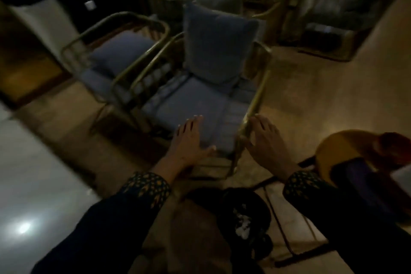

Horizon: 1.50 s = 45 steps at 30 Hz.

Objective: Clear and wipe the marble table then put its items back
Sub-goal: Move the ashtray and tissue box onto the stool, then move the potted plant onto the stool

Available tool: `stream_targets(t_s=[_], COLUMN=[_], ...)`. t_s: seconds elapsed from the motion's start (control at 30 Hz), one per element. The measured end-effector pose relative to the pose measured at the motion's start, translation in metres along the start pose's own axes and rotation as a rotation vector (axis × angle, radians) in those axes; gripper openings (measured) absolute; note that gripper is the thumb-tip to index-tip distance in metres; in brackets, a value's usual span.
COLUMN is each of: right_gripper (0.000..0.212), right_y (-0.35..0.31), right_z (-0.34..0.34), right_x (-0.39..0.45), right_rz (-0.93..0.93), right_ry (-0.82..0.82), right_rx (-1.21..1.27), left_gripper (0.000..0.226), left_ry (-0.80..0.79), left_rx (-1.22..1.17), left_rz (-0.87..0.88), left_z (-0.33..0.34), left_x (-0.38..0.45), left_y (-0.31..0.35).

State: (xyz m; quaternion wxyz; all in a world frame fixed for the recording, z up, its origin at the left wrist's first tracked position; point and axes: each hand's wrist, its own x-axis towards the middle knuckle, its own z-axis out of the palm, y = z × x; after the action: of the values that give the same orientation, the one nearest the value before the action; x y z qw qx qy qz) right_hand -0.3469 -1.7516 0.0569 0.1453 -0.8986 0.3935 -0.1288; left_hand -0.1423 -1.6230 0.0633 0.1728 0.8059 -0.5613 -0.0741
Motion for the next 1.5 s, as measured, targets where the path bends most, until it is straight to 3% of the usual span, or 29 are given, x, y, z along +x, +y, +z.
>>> stream_targets(t_s=[0.17, 0.37, 0.57, 0.87, 1.2, 1.33, 1.5], right_gripper=[0.076, 0.068, 0.066, 0.067, 0.067, 0.067, 0.066], right_y=[-0.167, -0.372, -0.547, -0.737, -0.927, -0.977, -1.014], right_z=[0.059, 0.1, 0.119, 0.17, 0.225, 0.247, 0.278], right_x=[-0.021, -0.061, -0.123, -0.243, -0.295, -0.317, -0.348], right_rz=[-0.27, -0.589, -0.917, -1.315, -1.424, -1.426, -1.446], right_ry=[-0.094, -0.138, -0.187, -0.342, -0.41, -0.463, -0.522], right_rx=[0.018, 0.128, 0.203, 0.275, 0.342, 0.335, 0.333], left_gripper=[0.1, 0.096, 0.097, 0.098, 0.097, 0.096, 0.1], left_ry=[0.103, 0.288, 0.483, 0.619, 0.512, 0.587, 0.556], left_rx=[0.076, 0.203, 0.263, 0.389, 0.4, 0.317, 0.225], left_rz=[-0.318, -0.663, -0.998, -1.34, -1.564, -1.584, -1.629], left_z=[-0.064, -0.14, -0.206, -0.262, -0.312, -0.31, -0.3], left_x=[-0.158, -0.346, -0.489, -0.707, -0.849, -0.887, -0.942], left_y=[-0.13, -0.219, -0.261, -0.297, -0.395, -0.421, -0.469])
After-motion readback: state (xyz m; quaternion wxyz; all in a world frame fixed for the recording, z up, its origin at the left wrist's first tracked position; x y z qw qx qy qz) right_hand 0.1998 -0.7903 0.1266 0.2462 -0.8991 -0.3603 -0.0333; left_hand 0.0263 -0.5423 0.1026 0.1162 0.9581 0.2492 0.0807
